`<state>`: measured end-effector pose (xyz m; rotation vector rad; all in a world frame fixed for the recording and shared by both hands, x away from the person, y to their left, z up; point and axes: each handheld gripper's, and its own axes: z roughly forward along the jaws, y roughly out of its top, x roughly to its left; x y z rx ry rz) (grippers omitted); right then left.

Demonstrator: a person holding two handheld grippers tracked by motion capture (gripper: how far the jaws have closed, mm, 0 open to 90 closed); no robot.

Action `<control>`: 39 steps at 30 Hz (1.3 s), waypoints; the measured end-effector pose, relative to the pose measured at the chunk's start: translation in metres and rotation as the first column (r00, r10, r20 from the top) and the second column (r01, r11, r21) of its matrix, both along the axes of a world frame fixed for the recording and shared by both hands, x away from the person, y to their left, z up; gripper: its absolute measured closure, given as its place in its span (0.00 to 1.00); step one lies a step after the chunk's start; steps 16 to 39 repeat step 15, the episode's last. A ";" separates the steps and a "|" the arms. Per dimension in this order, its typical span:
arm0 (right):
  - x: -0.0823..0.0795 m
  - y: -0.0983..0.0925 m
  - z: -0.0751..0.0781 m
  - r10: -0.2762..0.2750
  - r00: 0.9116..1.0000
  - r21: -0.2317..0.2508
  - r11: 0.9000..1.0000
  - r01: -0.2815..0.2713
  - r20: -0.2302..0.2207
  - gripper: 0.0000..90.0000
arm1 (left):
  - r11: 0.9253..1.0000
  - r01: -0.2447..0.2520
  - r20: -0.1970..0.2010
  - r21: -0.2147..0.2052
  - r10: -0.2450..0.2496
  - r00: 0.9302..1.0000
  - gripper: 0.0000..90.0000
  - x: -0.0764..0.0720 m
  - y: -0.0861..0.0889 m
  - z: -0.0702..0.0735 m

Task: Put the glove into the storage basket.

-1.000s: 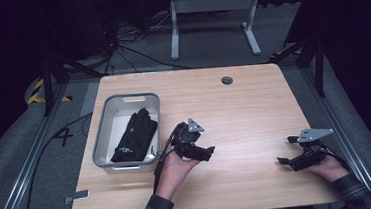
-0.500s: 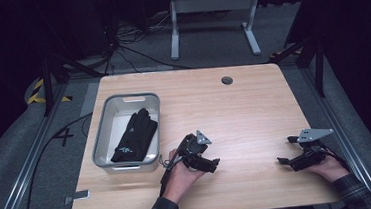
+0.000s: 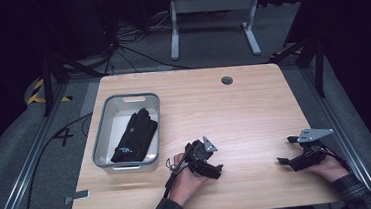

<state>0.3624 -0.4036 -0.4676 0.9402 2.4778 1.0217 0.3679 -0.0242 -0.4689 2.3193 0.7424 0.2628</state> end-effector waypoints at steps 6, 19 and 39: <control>0.000 0.000 0.000 0.000 1.000 0.000 1.000 0.000 0.000 0.04 | 0.999 0.023 0.021 -0.035 -0.022 1.000 0.01 0.000 0.001 -0.006; 0.000 0.000 0.000 0.000 1.000 0.000 1.000 0.000 0.000 0.04 | 0.999 0.021 0.016 -0.032 -0.020 1.000 0.00 0.000 0.001 -0.006; 0.000 0.000 0.000 0.000 1.000 0.000 1.000 0.000 0.000 0.04 | 0.999 0.021 0.016 -0.032 -0.020 1.000 0.00 0.000 0.001 -0.006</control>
